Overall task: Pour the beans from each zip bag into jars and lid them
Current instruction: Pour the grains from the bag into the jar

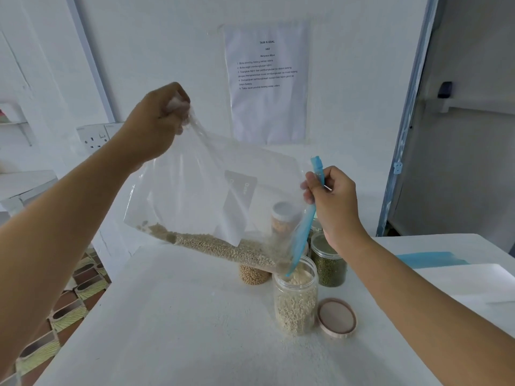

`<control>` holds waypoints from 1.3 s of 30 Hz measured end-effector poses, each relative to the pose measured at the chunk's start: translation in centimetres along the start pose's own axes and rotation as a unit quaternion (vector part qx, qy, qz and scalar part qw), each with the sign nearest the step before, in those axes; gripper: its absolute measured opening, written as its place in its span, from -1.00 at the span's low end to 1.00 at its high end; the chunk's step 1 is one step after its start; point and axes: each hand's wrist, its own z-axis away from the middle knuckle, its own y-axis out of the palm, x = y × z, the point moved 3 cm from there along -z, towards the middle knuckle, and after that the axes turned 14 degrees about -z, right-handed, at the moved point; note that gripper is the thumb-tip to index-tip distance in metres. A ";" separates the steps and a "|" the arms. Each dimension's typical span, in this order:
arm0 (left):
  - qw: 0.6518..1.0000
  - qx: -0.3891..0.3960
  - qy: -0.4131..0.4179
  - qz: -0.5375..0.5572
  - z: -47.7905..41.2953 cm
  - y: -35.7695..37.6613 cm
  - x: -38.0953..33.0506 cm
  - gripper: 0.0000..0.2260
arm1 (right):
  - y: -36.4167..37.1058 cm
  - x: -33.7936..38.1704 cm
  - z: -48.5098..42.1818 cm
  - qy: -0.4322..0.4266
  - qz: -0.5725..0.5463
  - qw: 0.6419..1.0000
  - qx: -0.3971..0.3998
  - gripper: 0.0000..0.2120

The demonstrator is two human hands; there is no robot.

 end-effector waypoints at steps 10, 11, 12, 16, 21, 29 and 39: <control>0.963 -0.002 0.197 -0.184 1.2 0.4 -1.5 -0.87 | 0.4 -0.2 0.2 -0.001 -0.009 1.000 0.008 -0.75; 0.970 -0.011 0.177 -0.168 1.0 0.3 -1.6 -0.87 | 0.3 -0.2 0.1 0.000 -0.009 1.000 0.006 -0.75; 0.977 -0.019 0.152 -0.151 0.8 0.2 -1.4 -0.87 | 0.2 -0.2 0.1 0.001 -0.008 1.000 0.005 -0.76; 0.981 -0.019 0.133 -0.143 0.7 0.6 -1.2 -0.85 | 0.0 -0.3 0.0 0.003 -0.006 1.000 0.002 -0.77; 0.980 -0.030 0.121 -0.155 0.5 0.7 -0.3 -0.85 | -0.1 -0.5 0.0 0.004 -0.008 1.000 -0.002 -0.77; 0.980 -0.018 0.118 -0.160 0.7 0.3 -1.0 -0.85 | -0.1 -0.8 -0.1 0.003 -0.005 1.000 -0.004 -0.77; 0.969 -0.028 0.188 -0.160 0.9 -0.1 -2.3 -0.83 | 0.0 -0.7 0.0 0.002 -0.012 1.000 -0.007 -0.76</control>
